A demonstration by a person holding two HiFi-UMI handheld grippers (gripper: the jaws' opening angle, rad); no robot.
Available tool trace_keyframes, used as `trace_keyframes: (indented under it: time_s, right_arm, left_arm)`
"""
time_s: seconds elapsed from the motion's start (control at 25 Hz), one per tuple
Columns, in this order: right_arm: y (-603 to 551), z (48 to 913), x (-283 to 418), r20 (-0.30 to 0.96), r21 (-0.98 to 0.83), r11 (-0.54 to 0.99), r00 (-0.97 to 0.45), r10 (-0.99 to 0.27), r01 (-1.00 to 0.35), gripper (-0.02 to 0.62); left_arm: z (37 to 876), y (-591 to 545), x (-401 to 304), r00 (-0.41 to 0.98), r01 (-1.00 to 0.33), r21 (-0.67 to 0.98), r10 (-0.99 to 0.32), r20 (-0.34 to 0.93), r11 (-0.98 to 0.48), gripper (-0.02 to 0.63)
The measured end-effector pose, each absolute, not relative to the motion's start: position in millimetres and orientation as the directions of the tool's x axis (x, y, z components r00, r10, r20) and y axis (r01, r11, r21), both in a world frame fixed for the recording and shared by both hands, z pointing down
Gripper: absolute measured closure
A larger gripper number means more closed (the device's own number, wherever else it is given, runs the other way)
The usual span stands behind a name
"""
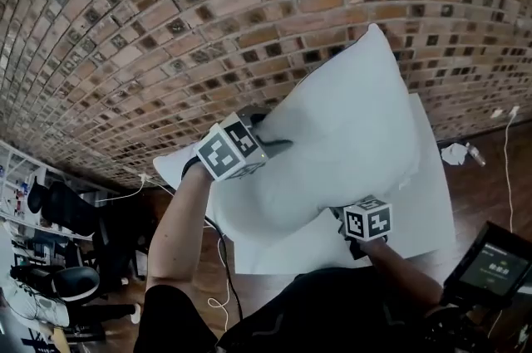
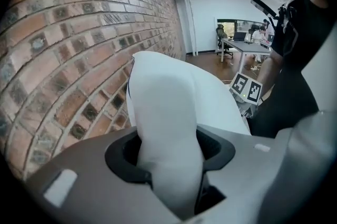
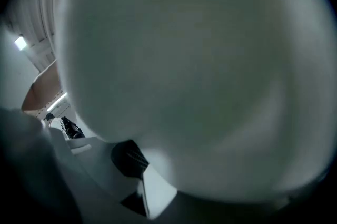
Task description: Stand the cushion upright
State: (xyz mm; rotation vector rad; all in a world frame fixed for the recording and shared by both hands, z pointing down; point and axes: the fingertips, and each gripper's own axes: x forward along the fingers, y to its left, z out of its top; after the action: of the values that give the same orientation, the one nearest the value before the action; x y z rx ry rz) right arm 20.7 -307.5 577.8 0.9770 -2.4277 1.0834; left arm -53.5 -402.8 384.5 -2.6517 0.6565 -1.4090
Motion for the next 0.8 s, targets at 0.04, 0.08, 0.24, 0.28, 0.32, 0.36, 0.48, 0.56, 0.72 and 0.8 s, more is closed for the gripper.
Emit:
trace_keyframes:
  time_s: [0.04, 0.08, 0.24, 0.28, 0.32, 0.36, 0.48, 0.56, 0.72, 0.8]
  right_arm:
    - [-313, 578, 19, 0.514, -0.547, 0.479, -0.727, -0.455, -0.687, 0.485]
    - [-318, 579, 17, 0.509, -0.557, 0.477, -0.734, -0.45, -0.68, 0.485]
    - [-341, 581, 12, 0.503, -0.579, 0.482, -0.754, -0.423, -0.657, 0.485]
    - [-346, 583, 10, 0.503, -0.582, 0.483, -0.756, -0.418, -0.654, 0.485]
    - [-351, 584, 7, 0.504, -0.583, 0.483, -0.758, -0.414, -0.653, 0.486]
    - [-355, 586, 4, 0.507, -0.585, 0.481, -0.757, -0.412, -0.653, 0.486]
    - [-367, 591, -11, 0.516, -0.585, 0.468, -0.75, -0.414, -0.662, 0.486]
    - [-376, 593, -24, 0.517, -0.591, 0.452, -0.744, -0.423, -0.668, 0.486]
    - [-390, 597, -45, 0.519, -0.607, 0.408, -0.729, -0.446, -0.682, 0.486]
    - [-400, 596, -55, 0.514, -0.61, 0.395, -0.723, -0.462, -0.687, 0.486]
  left_arm:
    - [382, -408, -51, 0.481, -0.331, -0.265, -0.403, 0.778, -0.906, 0.39]
    - [381, -413, -49, 0.474, -0.327, -0.276, -0.409, 0.78, -0.904, 0.39]
    - [382, -435, -49, 0.445, -0.341, -0.293, -0.428, 0.787, -0.893, 0.388]
    - [383, -439, -52, 0.44, -0.346, -0.294, -0.43, 0.788, -0.891, 0.387]
    - [384, -443, -55, 0.437, -0.346, -0.296, -0.433, 0.789, -0.89, 0.388]
    - [385, -447, -58, 0.437, -0.342, -0.3, -0.433, 0.788, -0.891, 0.388]
    - [388, -457, -66, 0.44, -0.297, -0.323, -0.429, 0.789, -0.899, 0.388]
    - [389, -465, -74, 0.441, -0.263, -0.338, -0.424, 0.791, -0.904, 0.385]
    - [386, -477, -88, 0.441, -0.2, -0.375, -0.425, 0.79, -0.905, 0.383]
    - [383, -485, -93, 0.44, -0.165, -0.406, -0.436, 0.785, -0.899, 0.383]
